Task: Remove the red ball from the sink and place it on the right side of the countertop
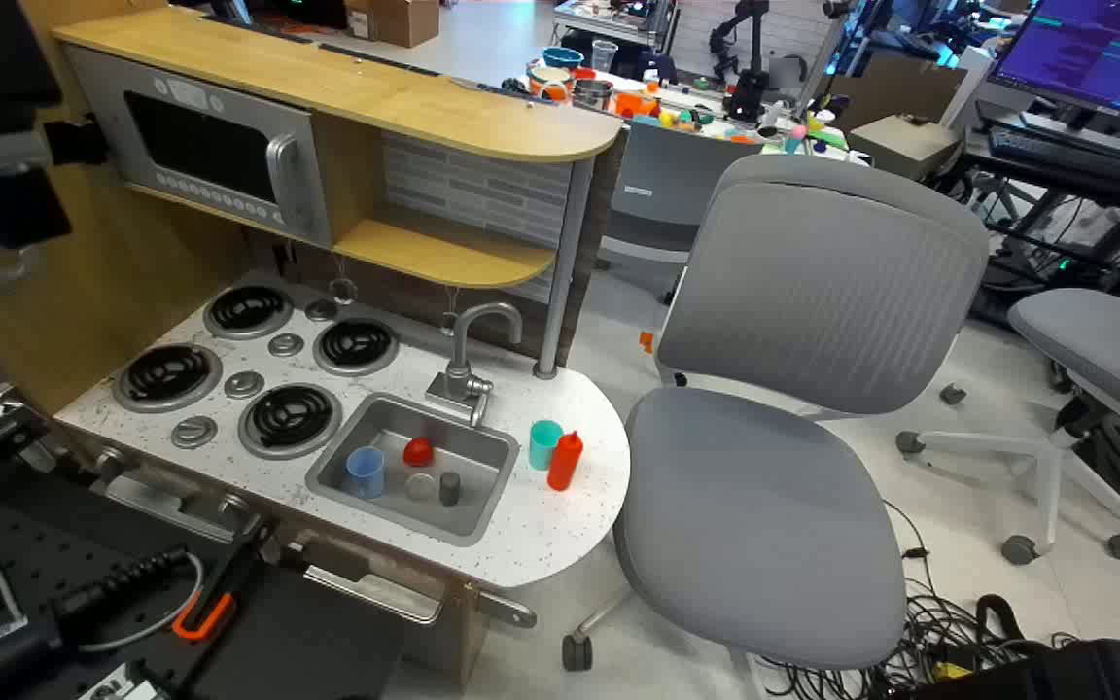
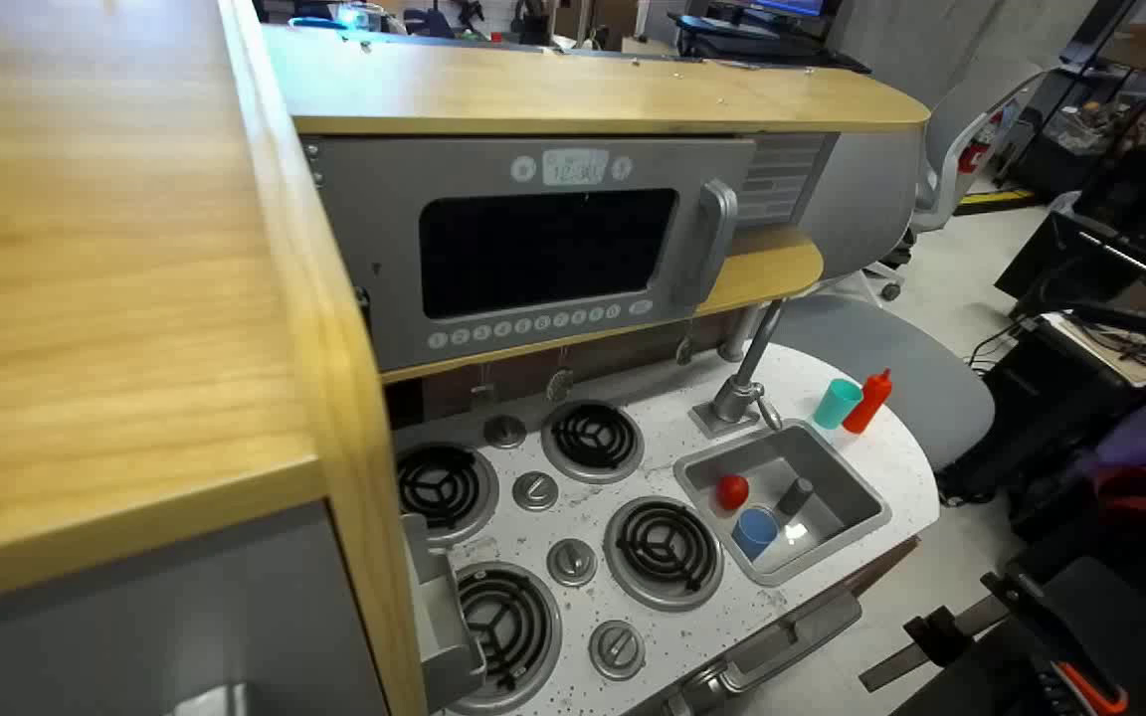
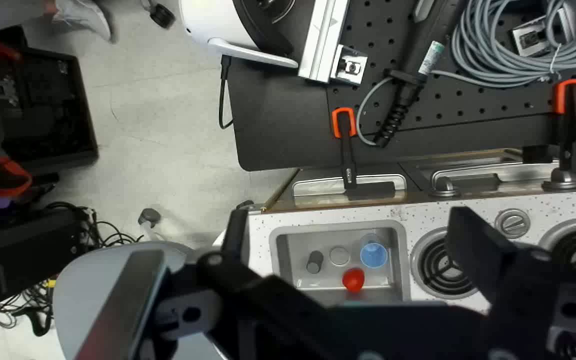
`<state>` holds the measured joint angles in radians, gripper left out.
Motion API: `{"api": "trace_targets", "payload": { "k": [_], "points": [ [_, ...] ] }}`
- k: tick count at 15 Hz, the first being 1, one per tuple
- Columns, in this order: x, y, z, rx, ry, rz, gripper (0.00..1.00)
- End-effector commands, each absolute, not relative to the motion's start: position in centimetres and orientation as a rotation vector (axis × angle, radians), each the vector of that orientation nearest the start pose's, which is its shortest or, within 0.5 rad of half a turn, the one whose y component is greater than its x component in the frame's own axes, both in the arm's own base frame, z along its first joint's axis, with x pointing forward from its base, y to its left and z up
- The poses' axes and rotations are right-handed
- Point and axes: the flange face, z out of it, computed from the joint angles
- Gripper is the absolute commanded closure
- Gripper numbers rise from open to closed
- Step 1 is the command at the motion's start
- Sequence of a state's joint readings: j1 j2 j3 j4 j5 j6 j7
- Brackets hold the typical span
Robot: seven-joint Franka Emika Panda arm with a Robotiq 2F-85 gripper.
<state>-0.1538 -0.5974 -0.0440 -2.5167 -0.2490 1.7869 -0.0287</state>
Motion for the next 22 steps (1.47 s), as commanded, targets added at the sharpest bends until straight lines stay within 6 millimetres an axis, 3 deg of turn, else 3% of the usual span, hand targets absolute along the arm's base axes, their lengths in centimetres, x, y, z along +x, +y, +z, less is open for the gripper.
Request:
{"api": "trace_targets", "payload": {
  "k": [1,15,17,22],
  "points": [
    [34.3,-9.1,47.2,-3.327,0.15,0.257,0.0],
    [34.5,-9.1,46.7,-3.336,0.153,0.264,0.0],
    [35.3,-9.3,45.7,-3.328,0.18,0.265,0.0],
    [40.1,-11.0,41.6,-3.265,0.361,0.188,0.0]
  ]
}}
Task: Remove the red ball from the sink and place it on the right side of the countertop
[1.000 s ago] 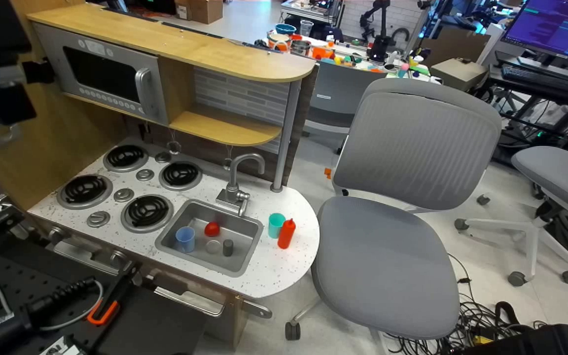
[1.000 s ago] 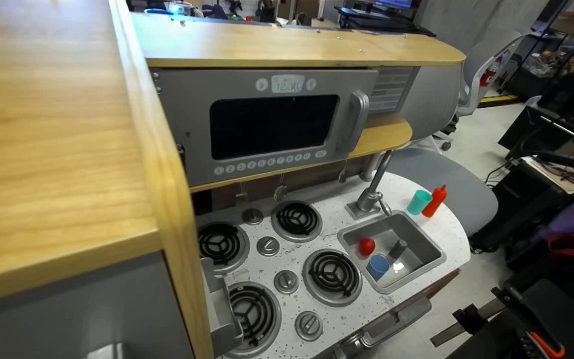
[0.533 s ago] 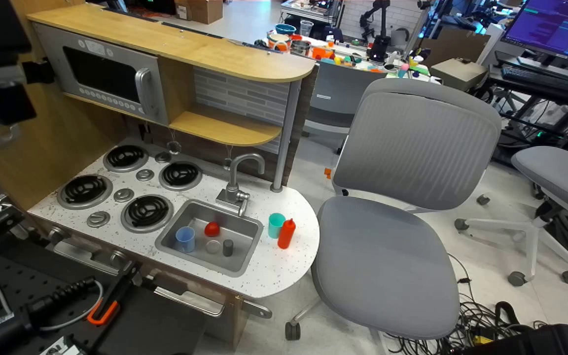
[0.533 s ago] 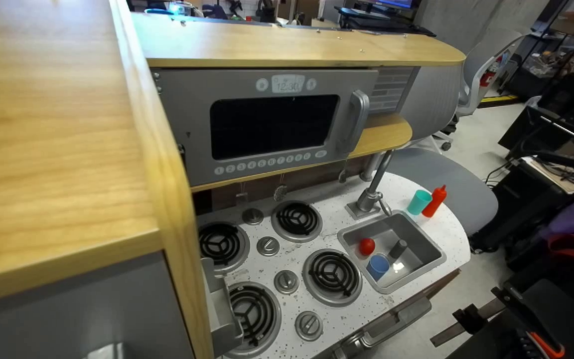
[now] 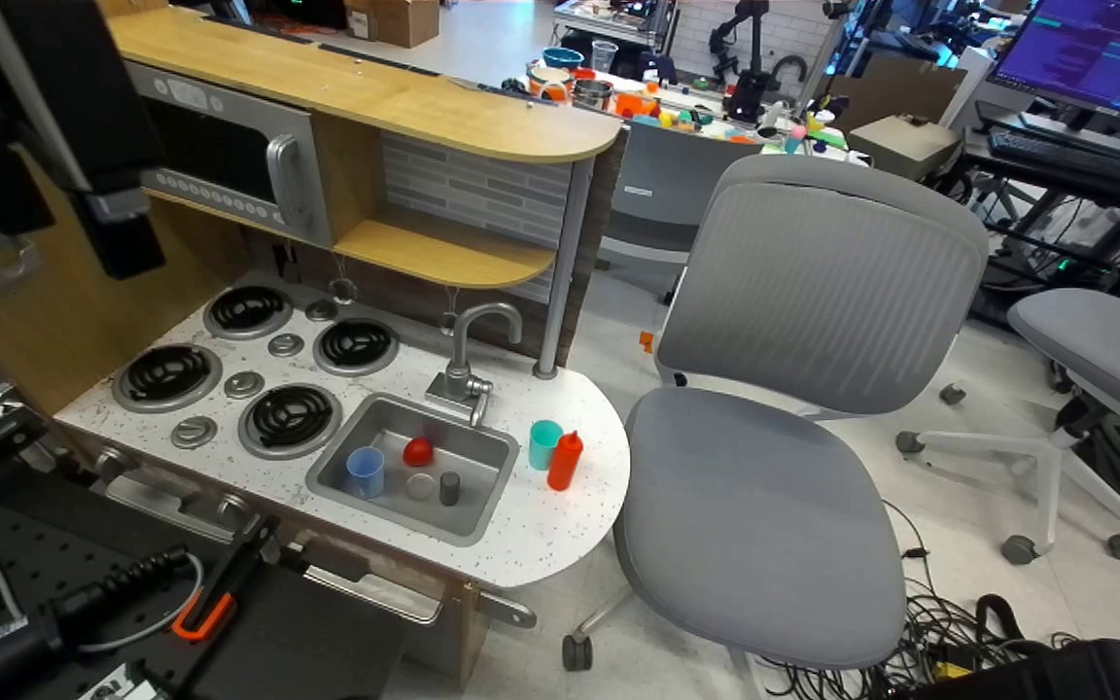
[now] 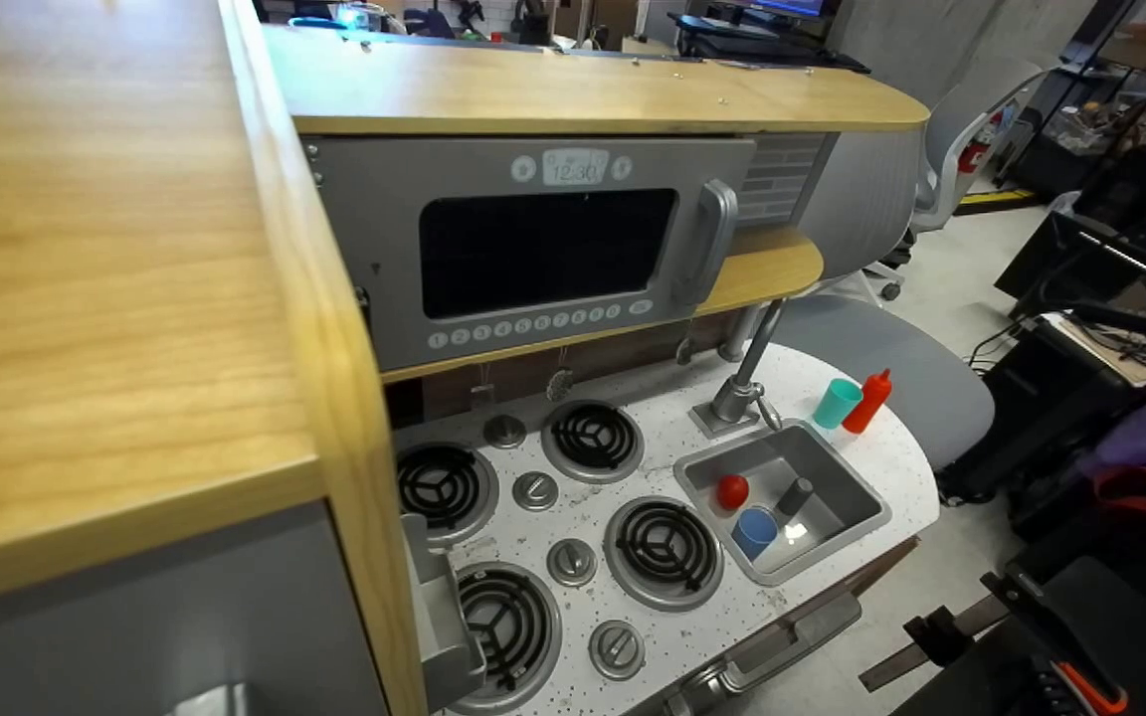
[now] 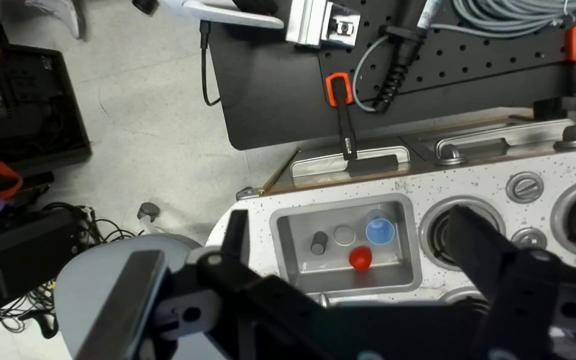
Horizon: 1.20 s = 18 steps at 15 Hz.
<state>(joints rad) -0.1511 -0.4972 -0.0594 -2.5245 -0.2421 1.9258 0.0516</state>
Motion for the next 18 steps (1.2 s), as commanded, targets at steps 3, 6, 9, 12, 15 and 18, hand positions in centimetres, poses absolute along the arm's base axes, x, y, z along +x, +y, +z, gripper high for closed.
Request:
{"api": "trace_targets", "payload": {
  "k": [3,6,9,12,15,18],
  "points": [
    [44.1,-12.6,37.7,-3.235,0.39,0.136,0.0],
    [48.2,-13.5,33.8,-3.208,0.385,0.071,0.0],
    [51.9,-13.9,30.1,-3.224,0.351,-0.055,0.0],
    [54.7,-14.0,26.0,-3.244,0.318,-0.145,0.0],
    [55.9,-14.3,21.9,-3.229,0.327,-0.185,0.0],
    [57.1,-14.4,18.5,-3.212,0.331,-0.187,0.0]
  ]
}}
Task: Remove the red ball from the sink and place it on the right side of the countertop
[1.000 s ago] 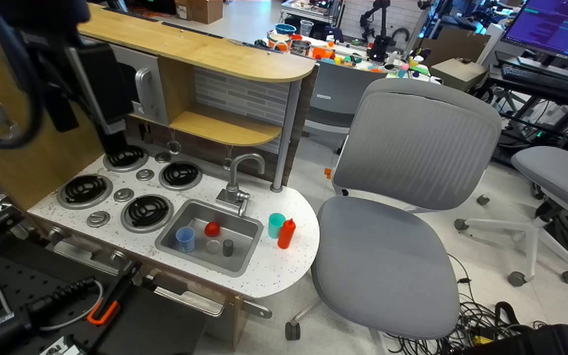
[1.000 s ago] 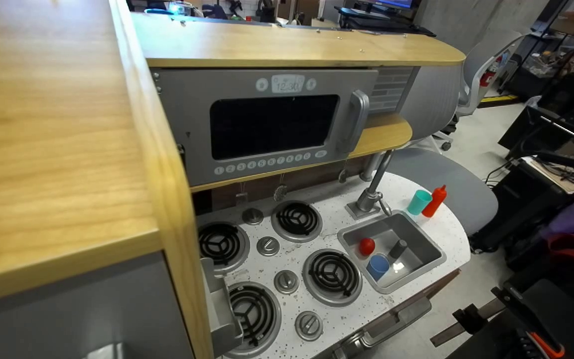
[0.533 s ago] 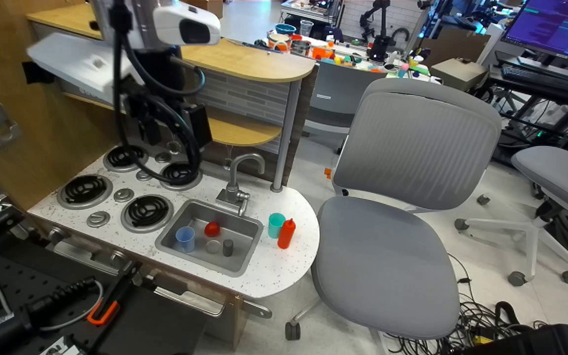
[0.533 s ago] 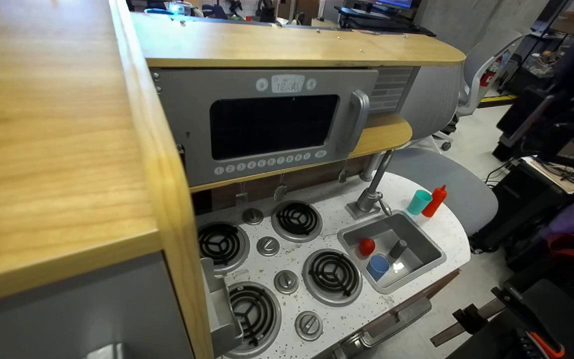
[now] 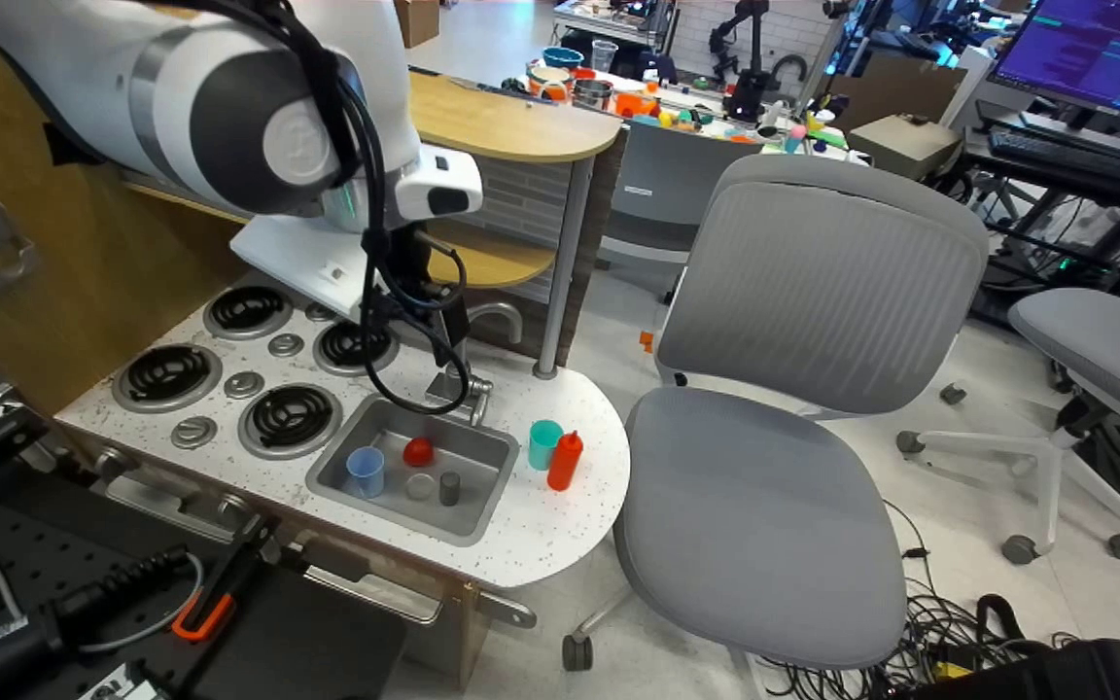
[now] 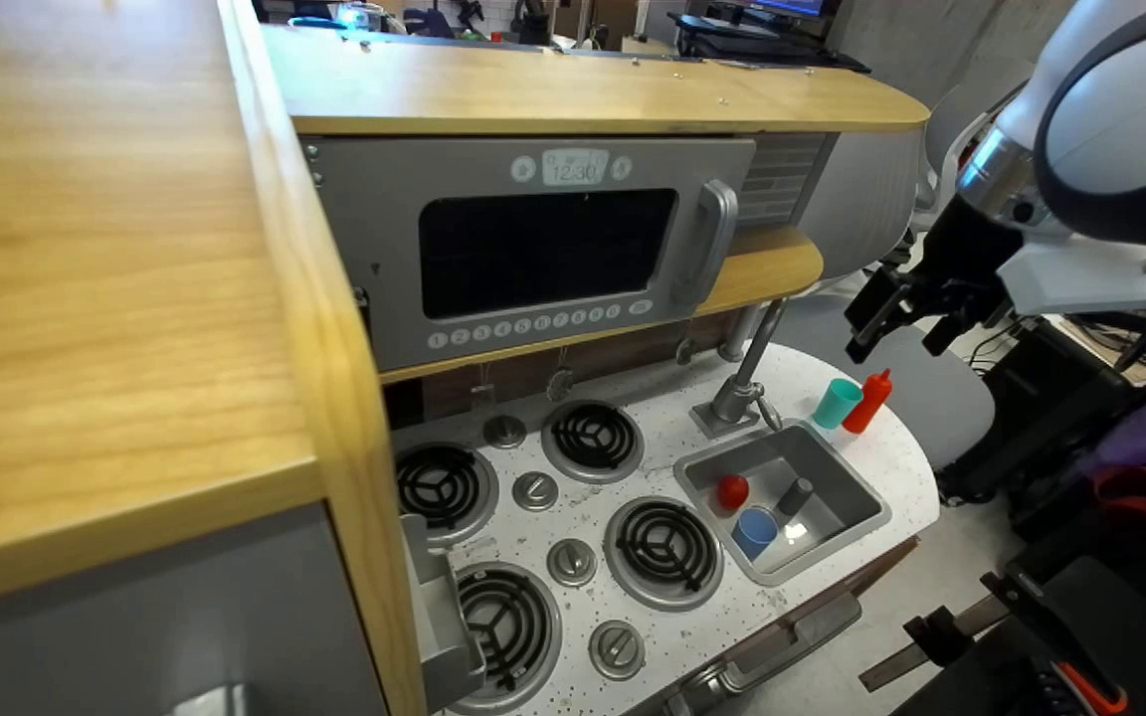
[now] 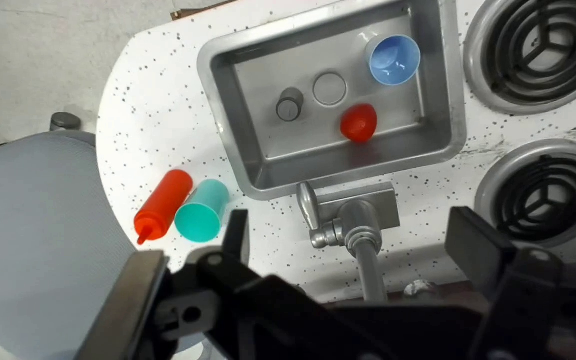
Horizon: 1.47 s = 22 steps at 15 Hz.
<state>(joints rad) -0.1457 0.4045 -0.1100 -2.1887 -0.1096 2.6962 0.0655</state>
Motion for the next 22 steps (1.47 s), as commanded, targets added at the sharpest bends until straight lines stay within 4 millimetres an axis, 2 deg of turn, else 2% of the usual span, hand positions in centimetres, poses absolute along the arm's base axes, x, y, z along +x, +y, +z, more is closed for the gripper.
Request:
{"api": "trace_targets", "payload": {
  "k": [1,7,11,16,22],
  "points": [
    [57.5,-14.3,17.5,-3.218,0.308,-0.194,0.0],
    [59.1,-14.8,12.6,-3.253,0.173,-0.207,0.0],
    [59.0,-14.5,9.0,-3.242,0.132,-0.189,0.0],
    [58.8,-13.2,4.4,-3.232,0.074,-0.104,0.0],
    [60.3,-11.5,1.7,-3.219,0.02,-0.089,0.0]
  ]
}}
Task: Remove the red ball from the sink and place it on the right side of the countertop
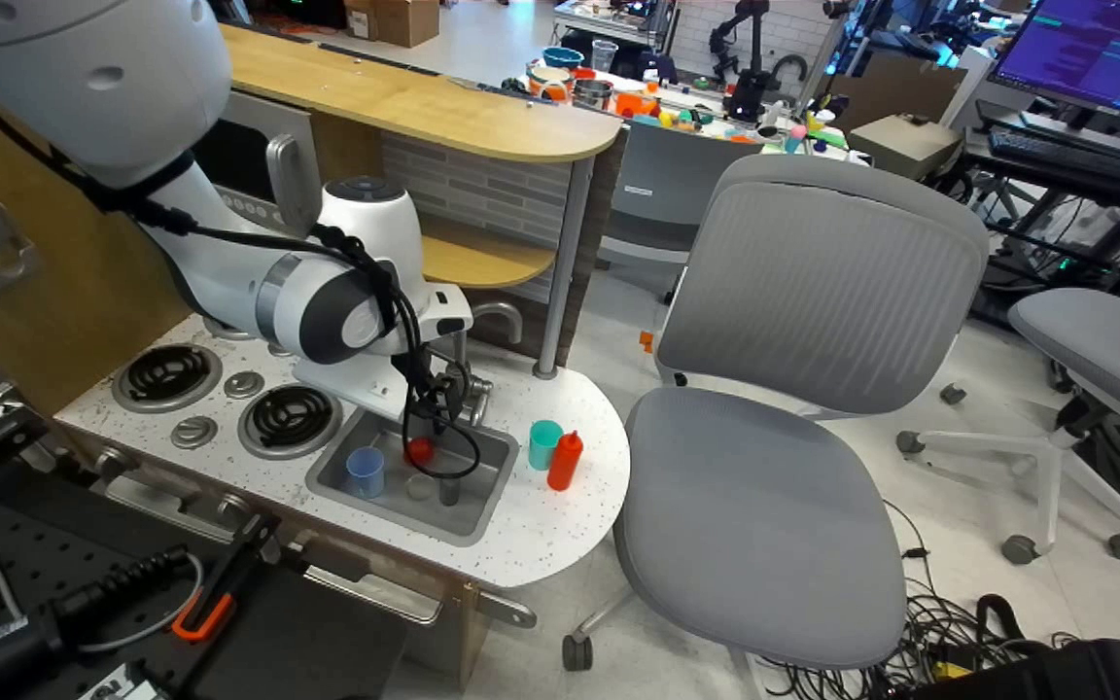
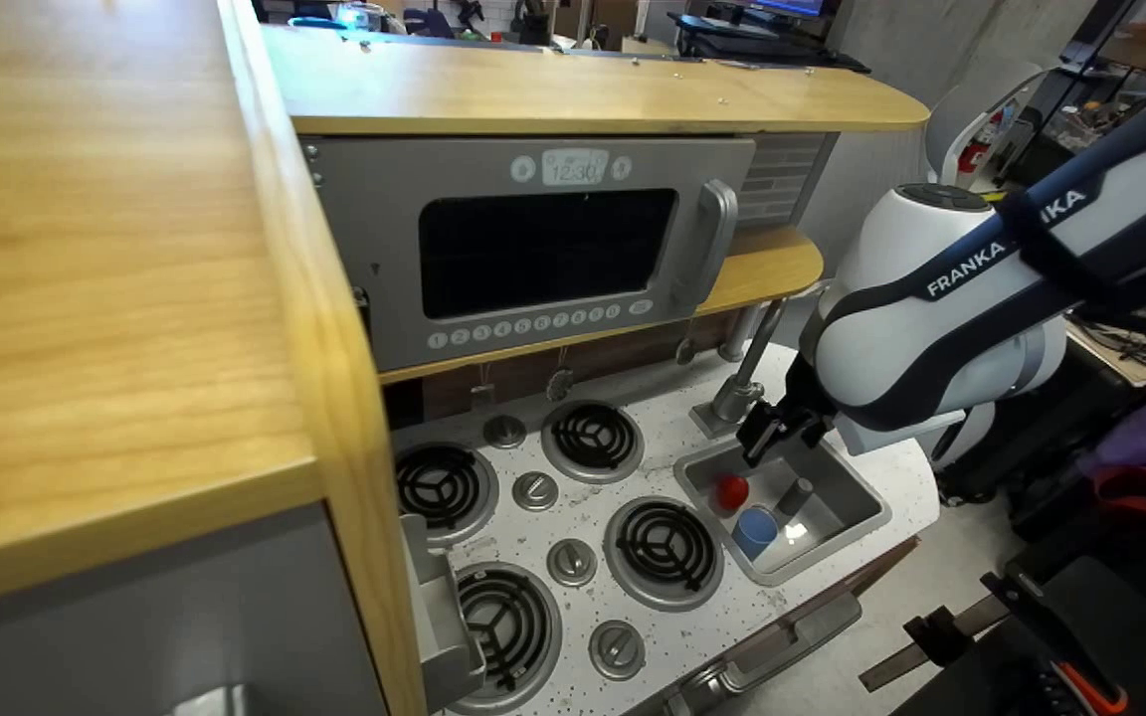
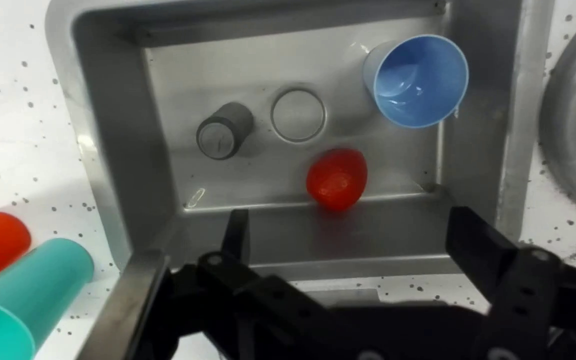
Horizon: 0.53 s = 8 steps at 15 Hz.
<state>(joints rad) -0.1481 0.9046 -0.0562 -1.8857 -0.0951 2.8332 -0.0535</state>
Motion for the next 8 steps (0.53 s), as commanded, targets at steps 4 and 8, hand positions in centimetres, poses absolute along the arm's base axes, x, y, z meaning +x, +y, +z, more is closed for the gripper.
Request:
{"api": "trace_targets", "payload": {
  "k": [4,8],
  "points": [
    [61.0,-11.2,0.2,-3.22,0.023,-0.055,0.0],
    [61.4,-11.2,-1.3,-3.221,0.036,-0.02,0.0]
  ]
}}
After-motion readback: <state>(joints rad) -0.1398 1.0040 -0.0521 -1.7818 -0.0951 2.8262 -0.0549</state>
